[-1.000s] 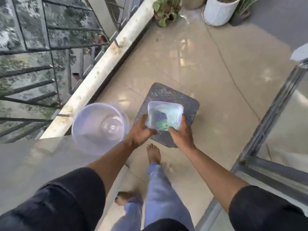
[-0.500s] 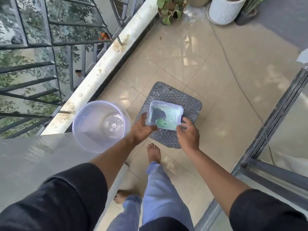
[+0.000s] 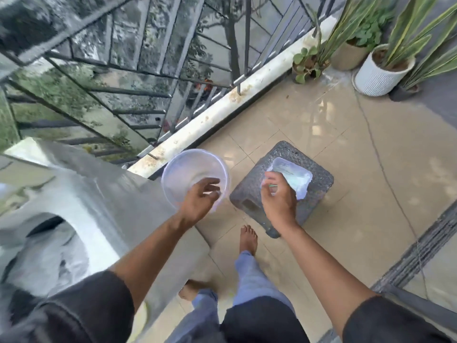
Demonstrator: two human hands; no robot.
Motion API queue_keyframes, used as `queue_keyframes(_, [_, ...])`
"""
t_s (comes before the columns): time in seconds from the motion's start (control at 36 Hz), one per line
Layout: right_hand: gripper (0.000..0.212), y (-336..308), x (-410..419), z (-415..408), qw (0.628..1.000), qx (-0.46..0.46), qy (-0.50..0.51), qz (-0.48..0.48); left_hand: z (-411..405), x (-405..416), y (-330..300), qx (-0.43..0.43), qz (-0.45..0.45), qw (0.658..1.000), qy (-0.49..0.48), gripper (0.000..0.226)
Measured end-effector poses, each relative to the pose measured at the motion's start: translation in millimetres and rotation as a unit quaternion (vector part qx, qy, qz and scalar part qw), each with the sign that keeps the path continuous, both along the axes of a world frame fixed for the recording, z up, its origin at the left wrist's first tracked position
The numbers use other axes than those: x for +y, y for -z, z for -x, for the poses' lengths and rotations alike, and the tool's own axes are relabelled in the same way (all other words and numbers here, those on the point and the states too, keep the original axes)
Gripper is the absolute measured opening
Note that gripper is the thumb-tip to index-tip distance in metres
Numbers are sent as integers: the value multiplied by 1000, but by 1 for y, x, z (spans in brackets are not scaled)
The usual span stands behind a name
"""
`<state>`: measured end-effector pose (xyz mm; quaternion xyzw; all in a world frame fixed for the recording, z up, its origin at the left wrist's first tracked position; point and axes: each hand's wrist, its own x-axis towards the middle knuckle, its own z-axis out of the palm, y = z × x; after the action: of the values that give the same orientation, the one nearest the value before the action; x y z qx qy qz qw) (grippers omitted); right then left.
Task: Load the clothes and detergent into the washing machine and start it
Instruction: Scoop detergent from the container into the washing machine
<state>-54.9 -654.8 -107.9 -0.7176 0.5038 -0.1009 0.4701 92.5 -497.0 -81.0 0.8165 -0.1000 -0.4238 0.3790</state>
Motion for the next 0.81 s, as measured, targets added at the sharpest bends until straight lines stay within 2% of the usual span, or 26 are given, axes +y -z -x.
queue_keyframes(0.17, [23,-59,76,-50,992,-75,-99,-7,-8,83,-65,-60,77,990,-105,57])
queue_keyframes(0.31, [15,-99,155,-90,976,-123,-180,-2,-12,161,-108,-97,146,964,-199,37])
queue_keyframes(0.44, [10,-128,237,-121,951,-154,-266,-34,-11,247,-127,-104,194,923,-315,41])
queue_keyframes(0.61, [19,-126,324,-156,928,-127,-329,-124,-18,355,-118,-110,168,881,-428,32])
queue_keyframes(0.72, [16,-122,372,-180,918,-90,-323,-213,-20,414,-108,-97,152,859,-479,25])
queue_keyframes(0.81, [16,-112,400,-196,907,-41,-308,-286,-28,447,-94,-72,145,846,-509,32])
